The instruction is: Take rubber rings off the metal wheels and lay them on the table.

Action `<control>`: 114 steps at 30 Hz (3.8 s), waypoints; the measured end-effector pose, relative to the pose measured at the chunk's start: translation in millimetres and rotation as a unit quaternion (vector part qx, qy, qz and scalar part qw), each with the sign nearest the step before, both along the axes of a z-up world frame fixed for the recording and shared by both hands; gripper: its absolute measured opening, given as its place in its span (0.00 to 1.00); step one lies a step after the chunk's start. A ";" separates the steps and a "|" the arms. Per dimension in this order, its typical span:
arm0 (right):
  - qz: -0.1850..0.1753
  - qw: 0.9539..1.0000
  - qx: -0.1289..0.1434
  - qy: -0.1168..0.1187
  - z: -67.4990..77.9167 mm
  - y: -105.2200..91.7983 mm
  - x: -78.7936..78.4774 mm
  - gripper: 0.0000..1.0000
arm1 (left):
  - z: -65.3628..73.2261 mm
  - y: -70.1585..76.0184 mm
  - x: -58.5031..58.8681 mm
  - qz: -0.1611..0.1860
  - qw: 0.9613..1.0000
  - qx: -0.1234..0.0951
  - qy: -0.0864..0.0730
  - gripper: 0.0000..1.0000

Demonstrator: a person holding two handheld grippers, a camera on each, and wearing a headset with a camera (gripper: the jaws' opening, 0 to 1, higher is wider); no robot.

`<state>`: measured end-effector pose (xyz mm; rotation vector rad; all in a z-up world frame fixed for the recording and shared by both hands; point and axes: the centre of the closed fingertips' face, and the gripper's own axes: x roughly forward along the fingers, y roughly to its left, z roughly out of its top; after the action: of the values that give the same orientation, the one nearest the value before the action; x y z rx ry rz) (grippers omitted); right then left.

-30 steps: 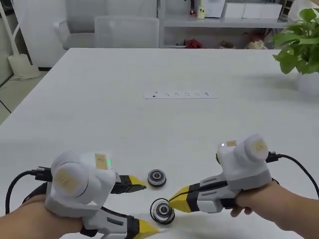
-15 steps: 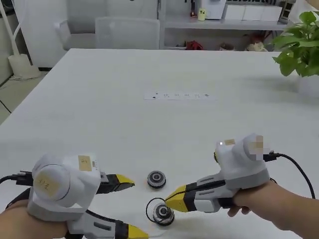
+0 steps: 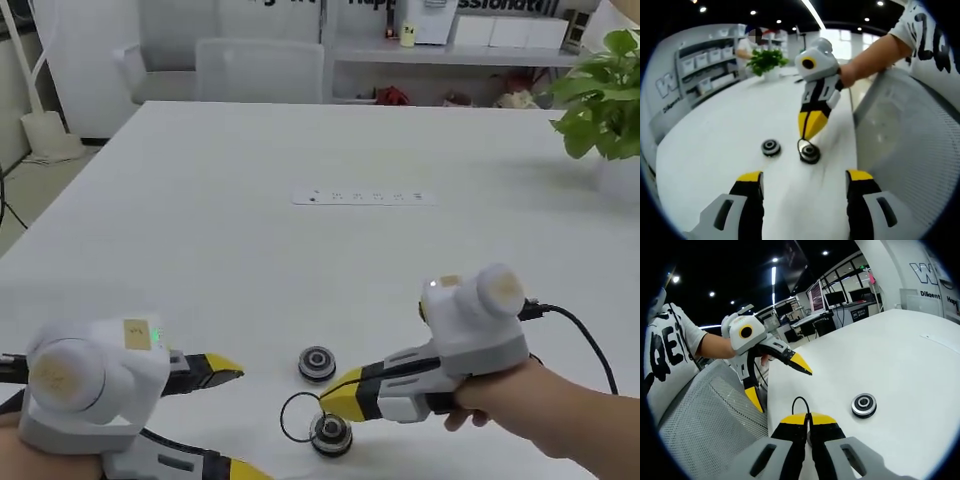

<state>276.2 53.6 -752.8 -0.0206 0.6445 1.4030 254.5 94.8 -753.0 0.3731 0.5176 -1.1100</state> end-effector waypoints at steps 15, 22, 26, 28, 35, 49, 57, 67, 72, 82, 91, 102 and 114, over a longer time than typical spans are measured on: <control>-0.001 1.000 -0.007 -0.002 -9.9 22.2 -0.5 0.00 | 0.9 18.1 -2.2 0.024 1.000 -0.002 -0.003 0.68; 0.004 1.000 -0.018 -0.004 -19.3 33.7 -5.3 0.00 | 0.5 21.1 -4.7 0.026 1.000 0.001 -0.006 0.68; 0.003 1.000 -0.024 -0.014 -21.7 39.2 -6.4 0.00 | 0.1 22.5 -5.5 0.030 1.000 -0.001 -0.005 0.68; 0.002 1.000 -0.026 -0.017 -23.5 41.1 -6.4 0.00 | -0.1 23.0 -5.9 0.030 1.000 0.000 -0.005 0.68; 0.003 0.998 -0.046 -0.033 -32.2 40.4 -8.0 0.00 | 0.1 23.6 -6.1 0.030 1.000 0.001 -0.005 0.68; 0.002 0.998 -0.045 -0.033 -31.1 36.7 -12.3 0.12 | -2.8 16.6 -7.9 0.018 1.000 0.008 0.000 0.67; -0.007 0.999 -0.031 -0.036 -18.3 31.2 -7.4 0.17 | -1.1 12.5 -6.4 0.011 1.000 0.011 0.000 0.66; -0.023 0.999 -0.014 -0.042 -0.1 14.3 3.1 0.20 | 4.2 4.5 0.8 0.001 1.000 0.012 -0.004 0.66; -0.030 0.999 -0.012 -0.043 3.5 4.5 7.7 0.22 | 7.2 -0.7 5.4 -0.004 1.000 0.011 -0.006 0.65; -0.036 0.998 -0.021 -0.051 3.8 -16.0 14.6 0.23 | 9.8 -13.1 15.2 -0.019 1.000 0.010 -0.008 0.63; -0.038 0.997 -0.032 -0.052 -2.4 -28.8 18.0 0.24 | 9.6 -20.9 21.6 -0.026 1.000 0.008 -0.007 0.61; -0.022 0.997 -0.049 -0.056 -13.9 -39.4 12.1 0.26 | 5.7 -28.7 24.7 -0.032 0.999 0.006 -0.003 0.59; -0.003 0.996 -0.066 -0.062 -27.8 -43.6 5.0 0.25 | -0.3 -38.2 24.5 -0.043 0.999 0.008 0.004 0.54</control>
<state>281.2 10.1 -780.7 -0.2078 0.6325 1.3404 279.0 56.6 -753.2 0.4082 0.5222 -1.1921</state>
